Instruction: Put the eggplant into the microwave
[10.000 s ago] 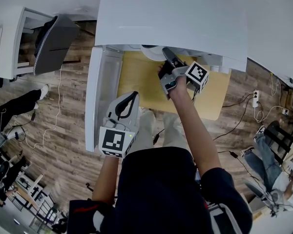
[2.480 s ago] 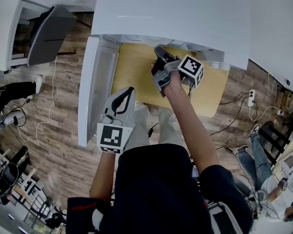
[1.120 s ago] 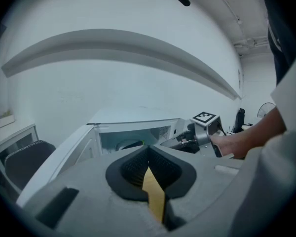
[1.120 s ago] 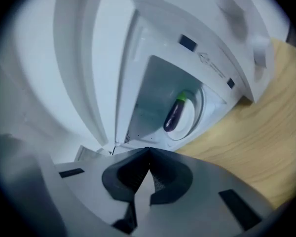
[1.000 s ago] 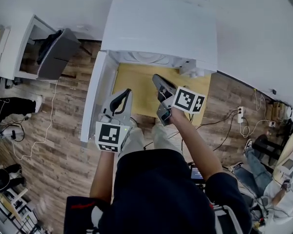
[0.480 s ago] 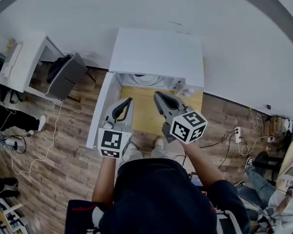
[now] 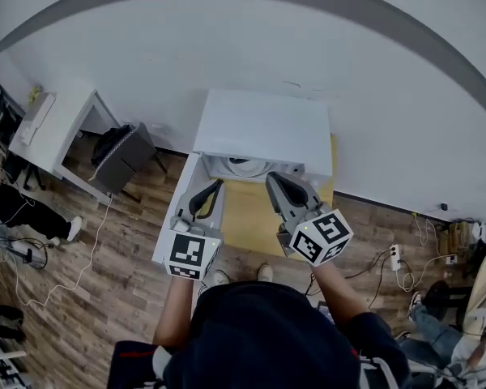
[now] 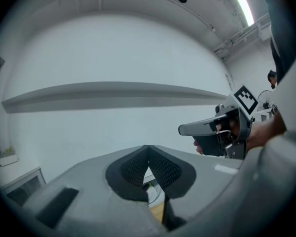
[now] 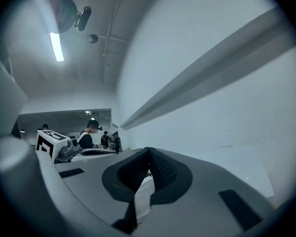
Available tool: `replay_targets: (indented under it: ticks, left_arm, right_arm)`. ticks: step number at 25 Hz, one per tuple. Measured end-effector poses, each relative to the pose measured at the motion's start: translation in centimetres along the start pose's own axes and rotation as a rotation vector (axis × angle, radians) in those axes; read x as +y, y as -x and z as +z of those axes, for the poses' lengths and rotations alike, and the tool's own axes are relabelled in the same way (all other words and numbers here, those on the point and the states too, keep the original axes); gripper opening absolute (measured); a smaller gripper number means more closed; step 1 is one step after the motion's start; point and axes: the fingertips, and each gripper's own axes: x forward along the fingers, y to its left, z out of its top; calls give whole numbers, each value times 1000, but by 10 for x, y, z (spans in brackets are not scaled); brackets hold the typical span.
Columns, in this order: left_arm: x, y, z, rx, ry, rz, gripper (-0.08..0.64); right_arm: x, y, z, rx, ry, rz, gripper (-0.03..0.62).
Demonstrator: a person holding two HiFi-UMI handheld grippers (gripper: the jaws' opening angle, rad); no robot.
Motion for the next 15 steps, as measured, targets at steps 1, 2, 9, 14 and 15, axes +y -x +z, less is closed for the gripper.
replay_targets:
  ticks: [1,2,9,14,15]
  left_arm:
    - [0,2,4,-9,-5,3,14]
    - [1,3,7,-17,-9,5,14]
    - [4,11,22,-47,-26,13,14]
    - [3,17,25,-53,-33,17,14]
    - [3,17,26,-53,-34,20,14]
  right_arm:
    - [2,2,4,-6,17,0,11]
    - [4,3,7,-10,33,0,11]
    - [6,9,17,-37,59,-25,11]
    - [6,14,19,-44,74,-37,12]
    - [5,14,19,-46,72,-40,11]
